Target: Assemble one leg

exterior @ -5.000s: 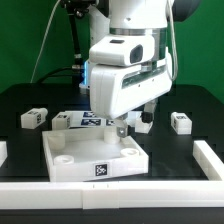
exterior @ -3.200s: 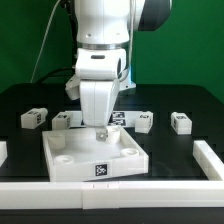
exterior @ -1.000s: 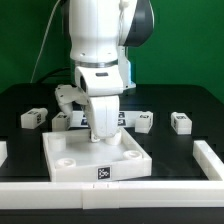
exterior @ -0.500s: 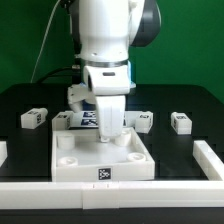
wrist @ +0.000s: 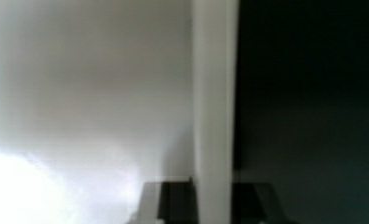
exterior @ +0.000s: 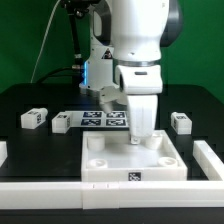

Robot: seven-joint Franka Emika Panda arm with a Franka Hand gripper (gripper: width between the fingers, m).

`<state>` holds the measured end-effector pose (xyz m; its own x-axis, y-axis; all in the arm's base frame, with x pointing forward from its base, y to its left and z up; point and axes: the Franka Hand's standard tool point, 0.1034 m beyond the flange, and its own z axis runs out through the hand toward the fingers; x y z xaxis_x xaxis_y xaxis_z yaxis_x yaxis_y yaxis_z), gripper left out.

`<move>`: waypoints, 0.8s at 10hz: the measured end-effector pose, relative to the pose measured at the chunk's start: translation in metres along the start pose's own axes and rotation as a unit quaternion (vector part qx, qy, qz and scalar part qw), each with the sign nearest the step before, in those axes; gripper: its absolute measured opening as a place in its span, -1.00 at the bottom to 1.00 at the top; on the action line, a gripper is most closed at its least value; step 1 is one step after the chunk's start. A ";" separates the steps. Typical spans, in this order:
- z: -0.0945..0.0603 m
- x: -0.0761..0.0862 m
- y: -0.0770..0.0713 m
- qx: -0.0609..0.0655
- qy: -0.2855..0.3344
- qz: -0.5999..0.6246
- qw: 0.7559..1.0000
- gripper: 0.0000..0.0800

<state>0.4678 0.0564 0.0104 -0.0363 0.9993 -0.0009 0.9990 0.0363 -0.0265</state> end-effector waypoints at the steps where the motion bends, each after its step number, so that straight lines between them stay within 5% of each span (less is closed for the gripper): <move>1: 0.000 0.007 0.005 0.000 -0.001 -0.001 1.000 -0.84; 4: -0.001 0.023 0.018 -0.002 -0.002 -0.012 1.000 -0.84; 7: 0.000 0.022 0.018 0.000 -0.002 -0.009 1.000 -0.84; 8: 0.000 0.022 0.018 0.000 -0.002 -0.009 1.000 -0.64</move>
Offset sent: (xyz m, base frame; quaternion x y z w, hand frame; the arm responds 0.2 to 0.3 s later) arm 0.0233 0.0240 -0.0002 -0.0035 -0.0020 -0.0222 0.9997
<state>0.4854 0.0791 0.0096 -0.0538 0.9985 -0.0044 0.9982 0.0537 -0.0257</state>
